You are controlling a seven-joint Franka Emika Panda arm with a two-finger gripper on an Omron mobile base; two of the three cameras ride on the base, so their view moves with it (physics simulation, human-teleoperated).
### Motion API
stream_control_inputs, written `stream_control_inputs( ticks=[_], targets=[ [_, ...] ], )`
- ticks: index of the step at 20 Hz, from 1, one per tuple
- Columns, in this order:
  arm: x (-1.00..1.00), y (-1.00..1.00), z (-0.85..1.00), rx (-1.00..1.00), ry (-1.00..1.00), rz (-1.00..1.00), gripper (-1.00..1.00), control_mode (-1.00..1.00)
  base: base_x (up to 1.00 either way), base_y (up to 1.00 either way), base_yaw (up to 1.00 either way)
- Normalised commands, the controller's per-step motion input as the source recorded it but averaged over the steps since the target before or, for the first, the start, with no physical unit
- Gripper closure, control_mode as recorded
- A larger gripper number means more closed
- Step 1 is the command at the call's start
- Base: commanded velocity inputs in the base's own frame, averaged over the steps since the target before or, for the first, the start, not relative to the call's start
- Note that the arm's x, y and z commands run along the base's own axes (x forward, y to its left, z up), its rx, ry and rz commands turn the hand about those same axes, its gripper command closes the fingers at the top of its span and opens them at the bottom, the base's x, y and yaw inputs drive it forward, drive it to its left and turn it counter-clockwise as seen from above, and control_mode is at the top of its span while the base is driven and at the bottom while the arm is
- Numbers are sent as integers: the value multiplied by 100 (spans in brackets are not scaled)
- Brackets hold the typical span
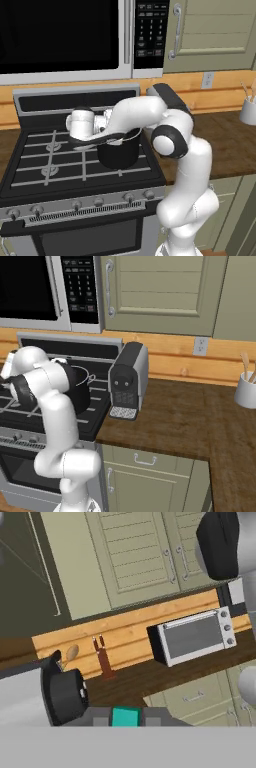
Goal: Put the eggplant and onion in the pot. Retrieve the spatula and lightly stir the vegetables in the pot.
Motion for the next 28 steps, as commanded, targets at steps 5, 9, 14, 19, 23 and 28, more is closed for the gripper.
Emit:
stream_control_inputs(
  ticks=[5, 9, 14, 19, 23, 28],
  targets=[
    [17, 0, -32, 0, 14, -11, 100, -100, 0, 0, 0],
    [22, 0, 42, 1, 4, -13, 100, -100, 0, 0, 0],
    [-29, -8, 89, 5, 14, -16, 100, -100, 0, 0, 0],
    [-52, -29, 34, 0, 32, -17, 100, -100, 0, 0, 0],
    [-29, -13, 31, 0, 36, -18, 100, -100, 0, 0, 0],
    [-2, -6, 0, -3, 45, -17, 100, -100, 0, 0, 0]
  ],
)
